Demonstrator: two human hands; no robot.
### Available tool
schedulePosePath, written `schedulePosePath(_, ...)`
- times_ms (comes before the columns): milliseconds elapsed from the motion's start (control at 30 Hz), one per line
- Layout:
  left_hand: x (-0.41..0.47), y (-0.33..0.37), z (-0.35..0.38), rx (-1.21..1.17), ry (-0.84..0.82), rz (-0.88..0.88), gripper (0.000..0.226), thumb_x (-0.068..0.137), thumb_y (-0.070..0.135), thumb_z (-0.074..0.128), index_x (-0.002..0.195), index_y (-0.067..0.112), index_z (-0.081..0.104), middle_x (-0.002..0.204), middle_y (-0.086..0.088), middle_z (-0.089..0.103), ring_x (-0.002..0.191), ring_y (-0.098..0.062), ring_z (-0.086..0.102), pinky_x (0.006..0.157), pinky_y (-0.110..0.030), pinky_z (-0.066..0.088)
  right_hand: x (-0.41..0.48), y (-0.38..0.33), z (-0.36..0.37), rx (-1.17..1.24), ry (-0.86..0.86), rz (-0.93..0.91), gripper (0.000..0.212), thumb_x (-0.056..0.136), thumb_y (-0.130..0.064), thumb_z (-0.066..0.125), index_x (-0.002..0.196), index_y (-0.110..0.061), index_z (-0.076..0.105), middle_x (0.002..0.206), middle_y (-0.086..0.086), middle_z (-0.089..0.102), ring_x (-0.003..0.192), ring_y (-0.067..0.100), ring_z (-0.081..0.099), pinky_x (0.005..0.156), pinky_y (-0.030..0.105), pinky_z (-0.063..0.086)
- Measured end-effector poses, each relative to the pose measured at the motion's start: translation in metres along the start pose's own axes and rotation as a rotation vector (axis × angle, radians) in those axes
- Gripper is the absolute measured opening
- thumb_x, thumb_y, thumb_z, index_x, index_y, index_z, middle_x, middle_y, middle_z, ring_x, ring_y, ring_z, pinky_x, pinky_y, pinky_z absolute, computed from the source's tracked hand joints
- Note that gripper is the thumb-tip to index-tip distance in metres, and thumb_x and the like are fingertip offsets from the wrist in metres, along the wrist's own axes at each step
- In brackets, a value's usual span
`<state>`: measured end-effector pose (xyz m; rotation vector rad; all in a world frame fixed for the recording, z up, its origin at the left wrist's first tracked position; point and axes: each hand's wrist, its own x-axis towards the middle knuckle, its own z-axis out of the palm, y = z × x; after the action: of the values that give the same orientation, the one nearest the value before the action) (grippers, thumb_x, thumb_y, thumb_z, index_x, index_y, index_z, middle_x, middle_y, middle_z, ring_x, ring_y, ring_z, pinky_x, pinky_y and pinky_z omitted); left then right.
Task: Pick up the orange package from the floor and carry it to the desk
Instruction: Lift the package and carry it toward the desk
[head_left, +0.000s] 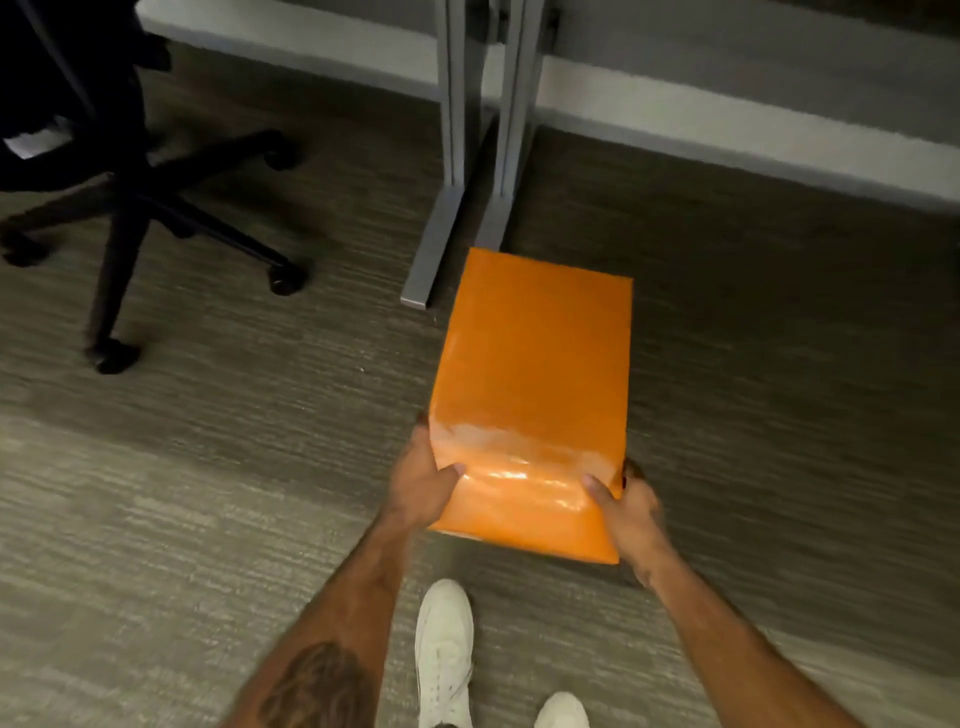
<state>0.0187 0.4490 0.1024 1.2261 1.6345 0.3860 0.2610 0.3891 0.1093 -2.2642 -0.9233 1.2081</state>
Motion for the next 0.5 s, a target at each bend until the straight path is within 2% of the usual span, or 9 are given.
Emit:
schedulePosePath(100, 0.026, -0.001, 0.003, 0.076, -0.042, 0.025, 0.078, 0.087, 0.016, 0.069, 0.151, 0.019, 0.024, 0.145, -0.008, 0.048, 0.131, -0.03, 0.049, 0.107, -0.035, 0.04, 0.012, 0.001, 0.007, 0.042, 0.032, 0.012, 0.056, 0.093, -0.028, 0.064, 0.144, -0.015, 0.044, 0.134, 0.012, 0.062, 0.117, 0.036, 0.058, 0.096, 0.045, 0.049)
schedulePosePath(200, 0.061, -0.004, 0.014, 0.115, -0.036, 0.049, 0.081, 0.087, 0.015, 0.069, 0.151, 0.023, 0.022, 0.144, -0.007, 0.049, 0.125, -0.03, 0.053, 0.09, -0.025, 0.041, 0.04, 0.008, 0.017, 0.069, 0.047, -0.002, 0.056, 0.095, -0.029, 0.062, 0.145, -0.014, 0.043, 0.141, 0.01, 0.057, 0.124, 0.034, 0.055, 0.098, 0.044, 0.047)
schedulePosePath(267, 0.085, -0.008, 0.025, 0.105, -0.041, 0.041, 0.078, 0.088, 0.013, 0.068, 0.151, 0.024, 0.023, 0.138, -0.008, 0.054, 0.119, -0.033, 0.057, 0.082, -0.029, 0.046, 0.064, 0.018, 0.023, 0.078, 0.063, 0.002, 0.057, 0.094, -0.028, 0.063, 0.144, -0.01, 0.044, 0.142, 0.013, 0.056, 0.125, 0.033, 0.055, 0.097, 0.044, 0.047)
schedulePosePath(333, 0.108, -0.01, 0.035, 0.112, -0.075, 0.05, 0.077, 0.09, 0.014, 0.066, 0.152, 0.026, 0.021, 0.141, -0.008, 0.053, 0.12, -0.035, 0.056, 0.09, -0.04, 0.051, 0.089, 0.024, 0.026, 0.086, 0.066, -0.002, 0.059, 0.094, -0.029, 0.063, 0.145, -0.008, 0.042, 0.144, 0.015, 0.054, 0.128, 0.034, 0.053, 0.1, 0.045, 0.046)
schedulePosePath(400, 0.131, -0.012, 0.046, 0.058, -0.115, 0.1, 0.075, 0.091, 0.011, 0.064, 0.151, 0.025, 0.022, 0.142, -0.01, 0.051, 0.124, -0.035, 0.054, 0.097, -0.049, 0.05, 0.117, 0.033, 0.028, 0.07, 0.08, -0.052, 0.055, 0.094, -0.027, 0.063, 0.142, -0.006, 0.046, 0.139, 0.017, 0.057, 0.125, 0.034, 0.055, 0.098, 0.043, 0.047)
schedulePosePath(433, 0.143, -0.014, 0.053, 0.047, -0.119, 0.113, 0.075, 0.091, 0.01, 0.064, 0.151, 0.023, 0.022, 0.143, -0.011, 0.05, 0.126, -0.034, 0.052, 0.099, -0.049, 0.049, 0.131, 0.037, 0.028, 0.046, 0.087, -0.068, 0.054, 0.094, -0.027, 0.063, 0.141, -0.005, 0.047, 0.137, 0.018, 0.058, 0.124, 0.035, 0.056, 0.097, 0.042, 0.047)
schedulePosePath(500, 0.167, -0.014, 0.065, 0.079, -0.099, 0.099, 0.077, 0.091, 0.011, 0.065, 0.152, 0.022, 0.02, 0.146, -0.012, 0.047, 0.129, -0.034, 0.049, 0.103, -0.041, 0.044, 0.159, 0.045, 0.031, 0.024, 0.09, -0.075, 0.056, 0.094, -0.028, 0.063, 0.142, -0.004, 0.046, 0.138, 0.019, 0.057, 0.125, 0.036, 0.055, 0.099, 0.044, 0.046)
